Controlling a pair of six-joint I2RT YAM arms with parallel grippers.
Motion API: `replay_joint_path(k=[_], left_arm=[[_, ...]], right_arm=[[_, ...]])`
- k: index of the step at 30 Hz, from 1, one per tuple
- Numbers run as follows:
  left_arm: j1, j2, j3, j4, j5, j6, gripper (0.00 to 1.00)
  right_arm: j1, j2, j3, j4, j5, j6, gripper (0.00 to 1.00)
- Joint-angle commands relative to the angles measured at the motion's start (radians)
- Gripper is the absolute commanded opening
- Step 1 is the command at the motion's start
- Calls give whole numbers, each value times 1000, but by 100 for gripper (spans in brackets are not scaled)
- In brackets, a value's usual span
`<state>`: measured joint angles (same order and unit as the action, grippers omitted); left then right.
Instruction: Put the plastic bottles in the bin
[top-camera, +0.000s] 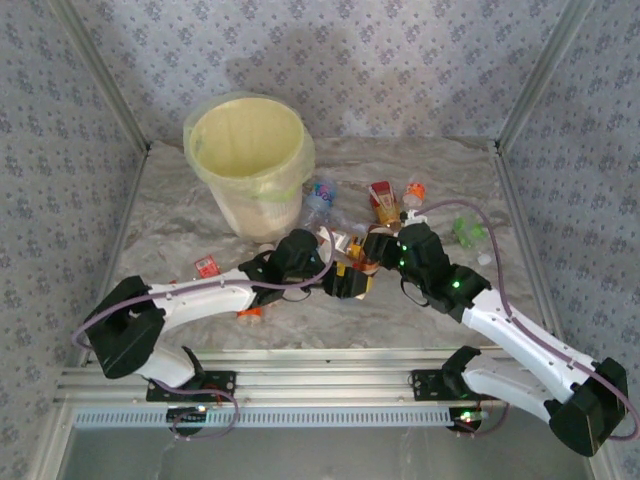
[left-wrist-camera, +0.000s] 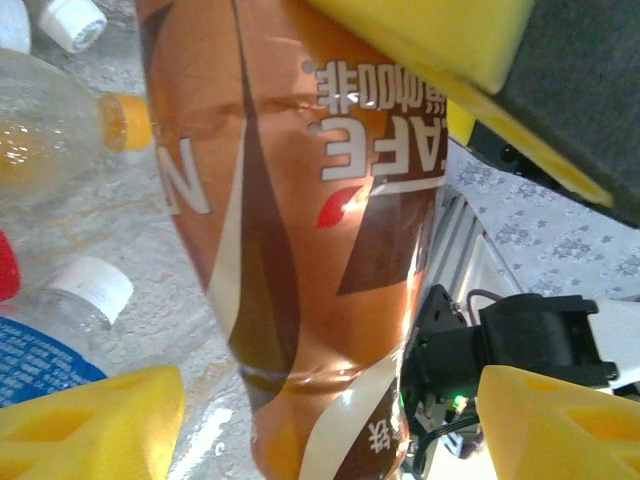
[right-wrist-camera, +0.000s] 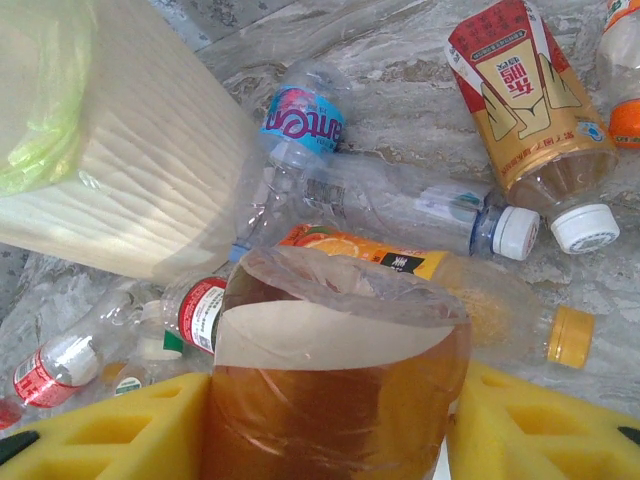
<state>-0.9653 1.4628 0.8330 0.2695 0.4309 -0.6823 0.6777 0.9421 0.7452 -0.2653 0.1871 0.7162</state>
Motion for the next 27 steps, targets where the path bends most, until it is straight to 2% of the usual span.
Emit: replay_joint_path(k=[1,9,27], left_arm=[[-9,16,54,58,59,-10,74],[-13,40,71,42,83,0,64],[-16,75,109,-52,34,28,63]], right_arm=[[9,-15,36,-14,10,-13,59],[12,-18,39,-12,15,-14,59],[12,-32,47,-20,26,-19,58]])
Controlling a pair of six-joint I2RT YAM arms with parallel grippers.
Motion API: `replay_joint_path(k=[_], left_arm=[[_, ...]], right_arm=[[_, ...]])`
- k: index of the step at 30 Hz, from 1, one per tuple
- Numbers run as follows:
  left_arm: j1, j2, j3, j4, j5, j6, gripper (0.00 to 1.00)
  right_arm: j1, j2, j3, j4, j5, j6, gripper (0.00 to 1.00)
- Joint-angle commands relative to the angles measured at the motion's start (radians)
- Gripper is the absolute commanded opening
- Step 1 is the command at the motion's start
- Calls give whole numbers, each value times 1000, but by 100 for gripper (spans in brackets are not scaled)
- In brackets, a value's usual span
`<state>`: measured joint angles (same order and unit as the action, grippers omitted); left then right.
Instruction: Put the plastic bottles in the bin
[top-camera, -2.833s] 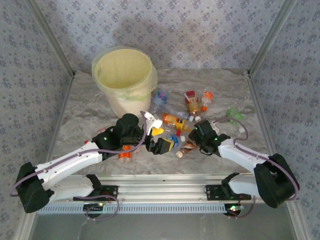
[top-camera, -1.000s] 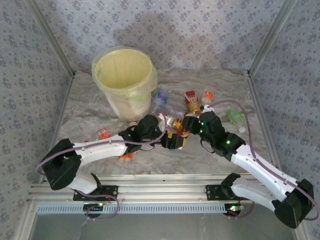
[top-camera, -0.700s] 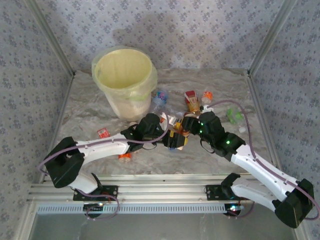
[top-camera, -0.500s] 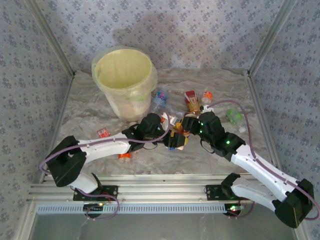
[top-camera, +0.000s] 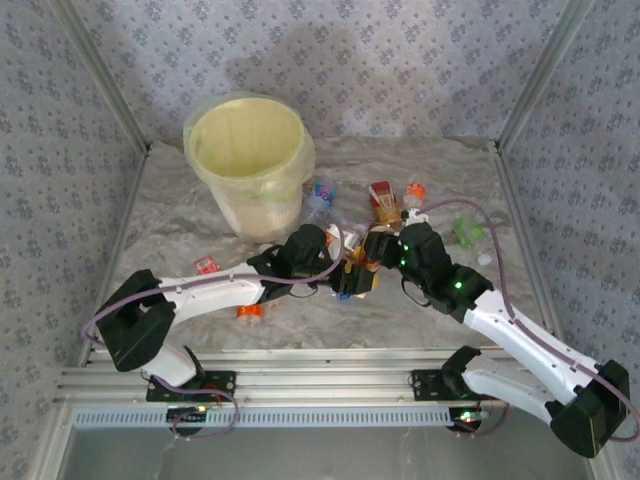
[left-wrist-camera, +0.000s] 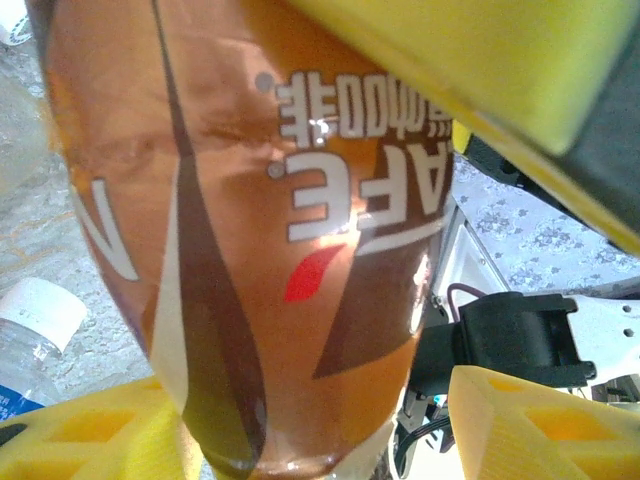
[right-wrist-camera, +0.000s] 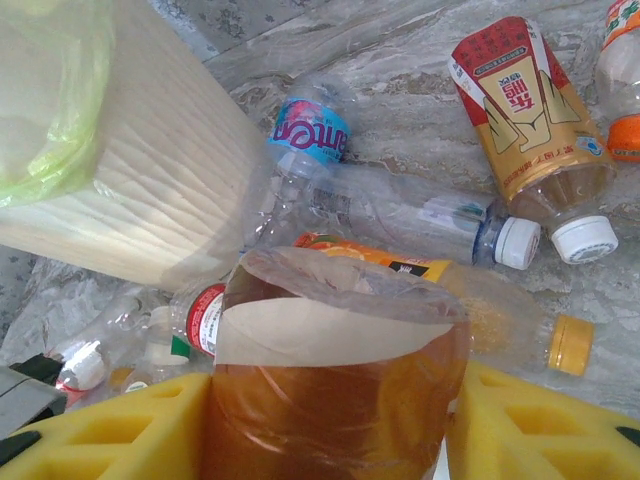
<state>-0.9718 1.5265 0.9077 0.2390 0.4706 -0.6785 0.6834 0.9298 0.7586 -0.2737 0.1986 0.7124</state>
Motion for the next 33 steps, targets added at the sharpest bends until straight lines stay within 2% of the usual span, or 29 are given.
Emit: replay_joint_path(k=[1,12,16,22,28,33], left_arm=[[-10,11,33,-20,-7,24,61],[-9,-23,27,-9,-19,16,37],[-2,-57,19,-32,-42,6,36],[52,-124,-10,-84,-32,-2,36],[117,-211,27,-264,-41,61,36],[160,-279,152,-475,-61,171,37]], right_arm=[[6,-20,34,-11,15,-14,58],[6,-22,32,-11,1,-5,60],[0,-23,29,-16,-21,0,69],[-20,-98,-10,9,-105,-4,76],[-46,-194,-37,17,-278,-111,87],[-57,-224,-18,-64,-307,-182,94]])
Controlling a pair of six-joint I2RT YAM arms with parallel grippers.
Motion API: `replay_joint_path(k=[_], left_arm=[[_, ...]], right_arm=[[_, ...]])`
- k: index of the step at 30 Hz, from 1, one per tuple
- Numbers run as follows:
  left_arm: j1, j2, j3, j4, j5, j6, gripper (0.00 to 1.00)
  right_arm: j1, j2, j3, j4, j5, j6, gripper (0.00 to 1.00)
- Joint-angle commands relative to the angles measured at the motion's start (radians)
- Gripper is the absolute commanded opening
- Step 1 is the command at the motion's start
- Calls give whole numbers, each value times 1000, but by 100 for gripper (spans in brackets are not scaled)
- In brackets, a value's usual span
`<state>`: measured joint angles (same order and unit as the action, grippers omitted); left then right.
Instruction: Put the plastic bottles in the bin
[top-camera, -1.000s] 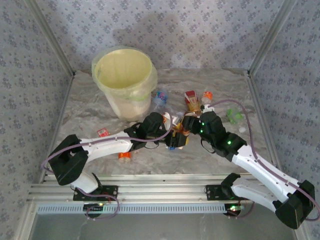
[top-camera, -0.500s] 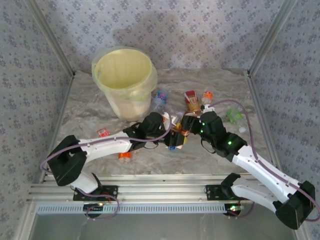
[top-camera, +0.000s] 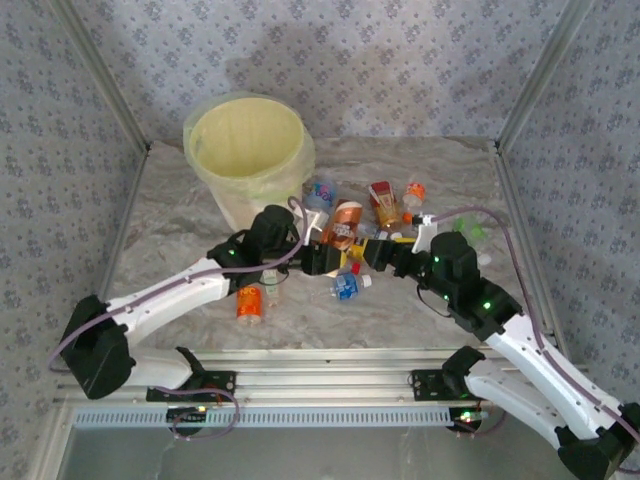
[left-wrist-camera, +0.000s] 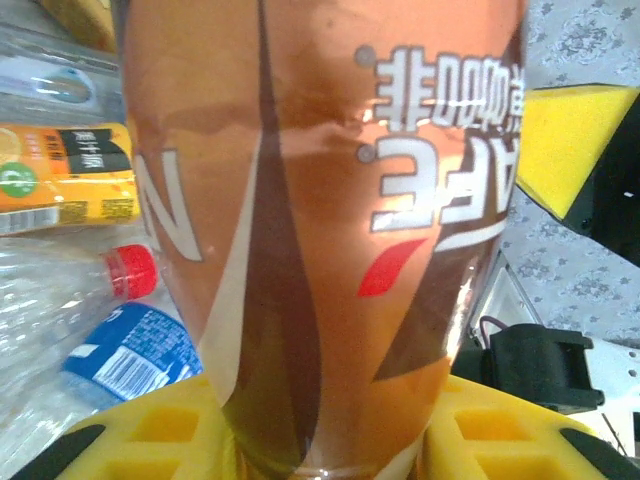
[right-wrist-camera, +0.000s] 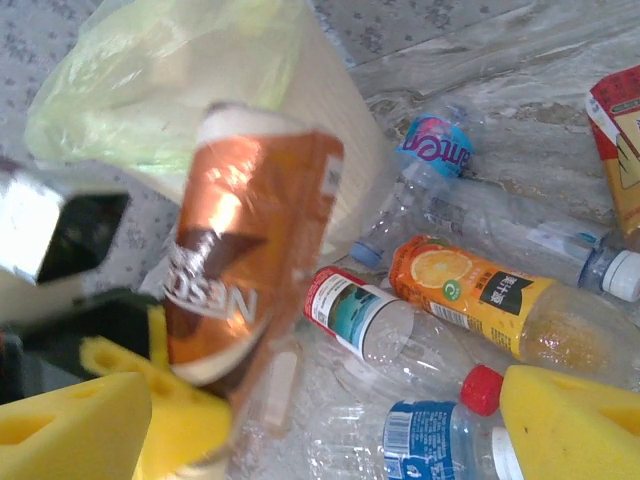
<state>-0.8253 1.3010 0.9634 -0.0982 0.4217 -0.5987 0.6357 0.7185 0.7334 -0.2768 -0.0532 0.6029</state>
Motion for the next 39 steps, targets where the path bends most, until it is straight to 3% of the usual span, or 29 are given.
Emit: replay_joint_path(k=[1,8,20,28,39], left_arm=[[24,-61,127,-176,-17,111,37],[120,-66,348,-361,-23,206,37],[316,30,662,-531,-100,331,38],[446,135,813,-612,-192,403,38],[554,309,915,-645,-188,490,38]], right_arm=[[-11,-12,13,-71,-50,-83,94],[-18,11,36,-119,7,-131,98],[-19,54,87,-200,18,-193,100],[-19,77,104,-239,32,-206,100],[-19,84,112,-268,60,-206,100]])
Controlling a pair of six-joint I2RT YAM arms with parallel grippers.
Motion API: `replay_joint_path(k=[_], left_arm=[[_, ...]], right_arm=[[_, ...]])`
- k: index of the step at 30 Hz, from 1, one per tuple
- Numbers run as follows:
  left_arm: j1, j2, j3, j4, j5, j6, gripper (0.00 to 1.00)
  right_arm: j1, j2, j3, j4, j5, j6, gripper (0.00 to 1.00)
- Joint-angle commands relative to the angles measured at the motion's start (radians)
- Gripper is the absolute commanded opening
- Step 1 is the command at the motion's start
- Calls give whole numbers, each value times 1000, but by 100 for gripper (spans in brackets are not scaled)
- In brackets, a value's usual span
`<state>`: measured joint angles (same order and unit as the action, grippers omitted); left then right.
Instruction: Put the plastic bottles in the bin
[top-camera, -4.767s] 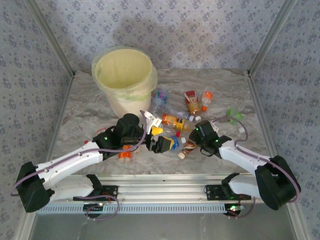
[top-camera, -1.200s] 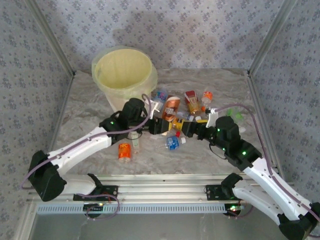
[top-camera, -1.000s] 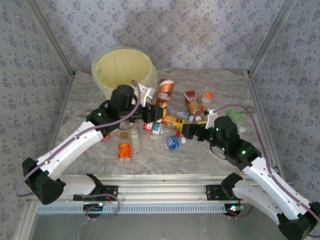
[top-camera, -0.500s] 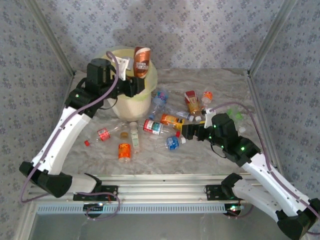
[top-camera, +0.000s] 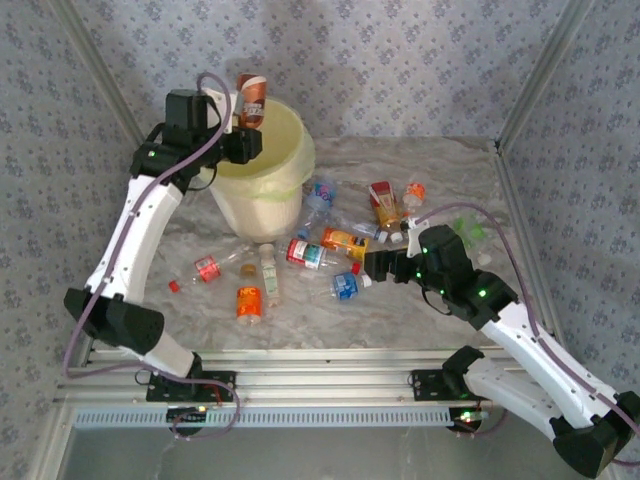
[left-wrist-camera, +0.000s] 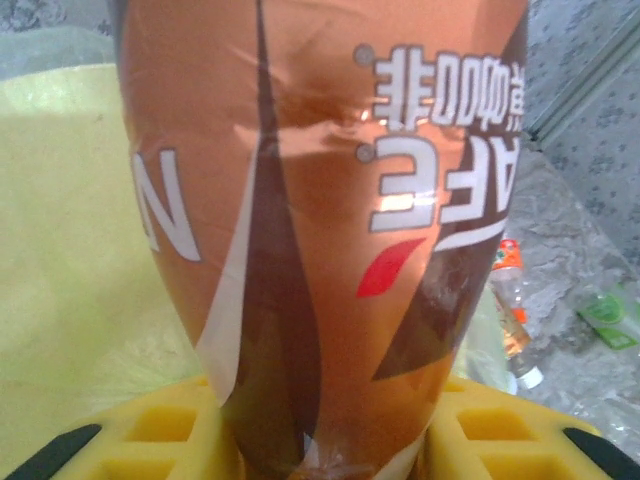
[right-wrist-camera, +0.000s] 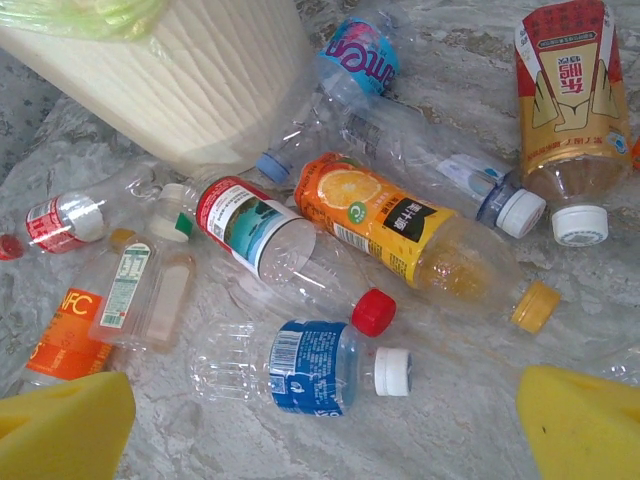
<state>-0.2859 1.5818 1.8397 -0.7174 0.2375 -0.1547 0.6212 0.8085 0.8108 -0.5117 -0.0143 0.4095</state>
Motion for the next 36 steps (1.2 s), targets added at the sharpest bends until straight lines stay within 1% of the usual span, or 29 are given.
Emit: replay_joint_path(k=[1,10,27,36], left_arm=[[17,47,47,-33,-3,55,38],[19,167,77,-112,-14,129,40],[19,255,73,-194,-25,181,43],[19,279,82,-223,-28,165,54]], right_arm=[[-5,-4,36,-38,23,-12,100],[-5,-3,24,-60,32,-7,100],[-6,1,-1,-65,27,-6,100],[-8,2,-14,-47,32,-1,100]])
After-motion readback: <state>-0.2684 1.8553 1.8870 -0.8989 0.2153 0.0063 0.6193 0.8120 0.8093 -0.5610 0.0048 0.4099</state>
